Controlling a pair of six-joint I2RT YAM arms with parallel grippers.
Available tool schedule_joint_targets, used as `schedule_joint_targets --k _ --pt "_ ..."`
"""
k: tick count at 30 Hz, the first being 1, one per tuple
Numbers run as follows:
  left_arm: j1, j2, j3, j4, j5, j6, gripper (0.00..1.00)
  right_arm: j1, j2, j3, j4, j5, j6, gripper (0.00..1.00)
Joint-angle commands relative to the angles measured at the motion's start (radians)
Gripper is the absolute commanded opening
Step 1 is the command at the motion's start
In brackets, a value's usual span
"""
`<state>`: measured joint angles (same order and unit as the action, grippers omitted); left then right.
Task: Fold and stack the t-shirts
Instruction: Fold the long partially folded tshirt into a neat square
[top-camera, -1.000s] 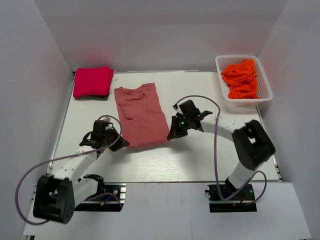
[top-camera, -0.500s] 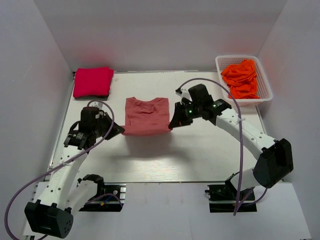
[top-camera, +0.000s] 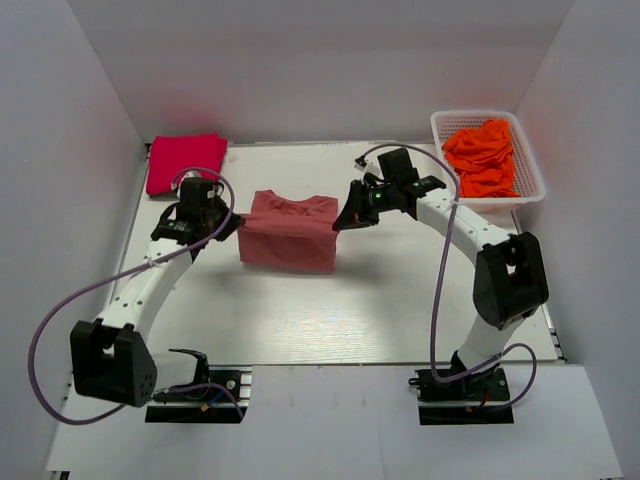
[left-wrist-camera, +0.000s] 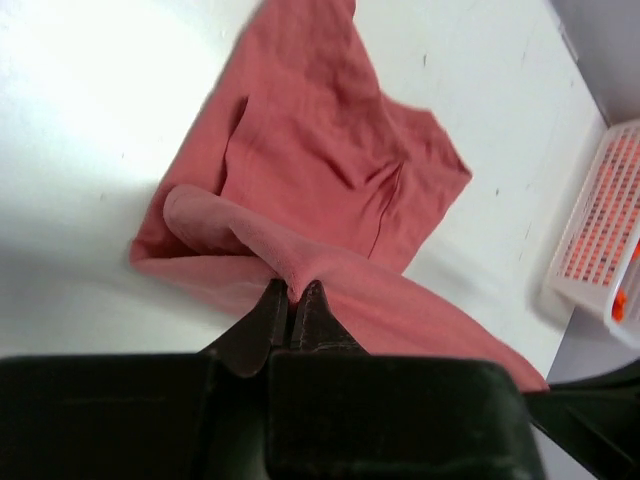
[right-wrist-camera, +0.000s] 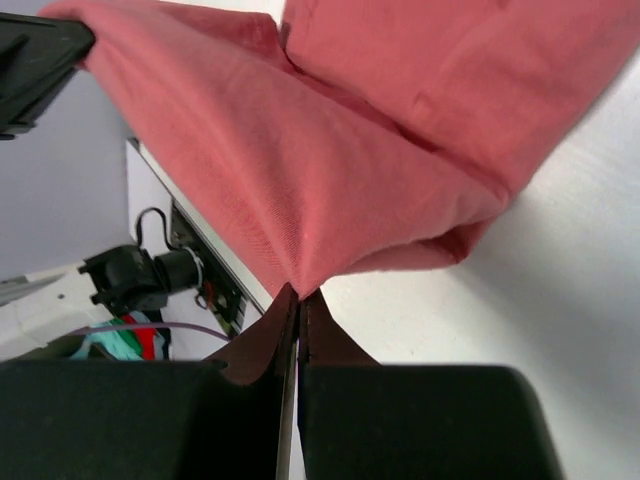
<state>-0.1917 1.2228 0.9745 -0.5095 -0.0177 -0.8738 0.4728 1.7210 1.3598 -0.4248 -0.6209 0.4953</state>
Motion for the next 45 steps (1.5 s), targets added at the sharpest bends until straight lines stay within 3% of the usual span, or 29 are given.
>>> schedule_joint_targets --k 1,10,17,22,24,25,26,27,28,30,33,35,39,41,45 --pt "0.018 0.052 0.079 0.095 -0.113 -0.011 0.0 -0.046 0.014 0.088 0.067 -0.06 0.022 0.0" --pt "0.018 0.302 0.248 0.114 -0.126 0.007 0.0 -0.103 0.167 0.176 0.092 -0.16 0.043 0.0" --pt "0.037 0.542 0.409 0.181 -0.114 -0.004 0.0 -0.125 0.322 0.321 0.165 -0.123 0.061 0.0" --pt "0.037 0.705 0.546 0.219 -0.105 -0.013 0.01 -0.151 0.433 0.409 0.23 -0.016 0.054 0.0" --pt "0.037 0.779 0.581 0.291 -0.105 -0.013 0.22 -0.167 0.477 0.417 0.268 0.053 0.074 0.0" --pt "0.037 0.808 0.601 0.31 -0.105 -0.013 0.43 -0.177 0.491 0.438 0.32 0.062 0.08 0.11" --pt "0.046 0.837 0.627 0.334 -0.073 0.002 0.68 -0.189 0.544 0.449 0.34 0.076 0.095 0.27" --pt "0.046 0.865 0.692 0.335 -0.056 0.012 0.99 -0.2 0.561 0.497 0.342 0.072 0.101 0.5" --pt "0.055 0.912 0.731 0.335 -0.033 0.041 1.0 -0.204 0.577 0.533 0.337 0.058 0.104 0.9" --pt "0.055 0.937 0.821 0.325 0.027 0.115 1.0 -0.221 0.615 0.66 0.278 0.03 0.074 0.9" --pt "0.046 0.914 0.837 0.341 0.071 0.179 1.0 -0.201 0.534 0.667 0.213 0.081 -0.045 0.9" --pt "0.034 0.877 0.799 0.353 0.1 0.213 1.0 -0.186 0.467 0.589 0.208 0.124 -0.07 0.9" --pt "0.023 0.764 0.58 0.495 0.226 0.229 1.0 -0.14 0.342 0.362 0.224 0.156 -0.124 0.9" --pt "0.012 0.724 0.476 0.543 0.281 0.219 1.0 -0.122 0.312 0.331 0.233 0.135 -0.144 0.9" --pt "-0.008 0.754 0.418 0.559 0.377 0.177 1.0 -0.05 0.339 0.277 0.265 0.012 -0.164 0.9"
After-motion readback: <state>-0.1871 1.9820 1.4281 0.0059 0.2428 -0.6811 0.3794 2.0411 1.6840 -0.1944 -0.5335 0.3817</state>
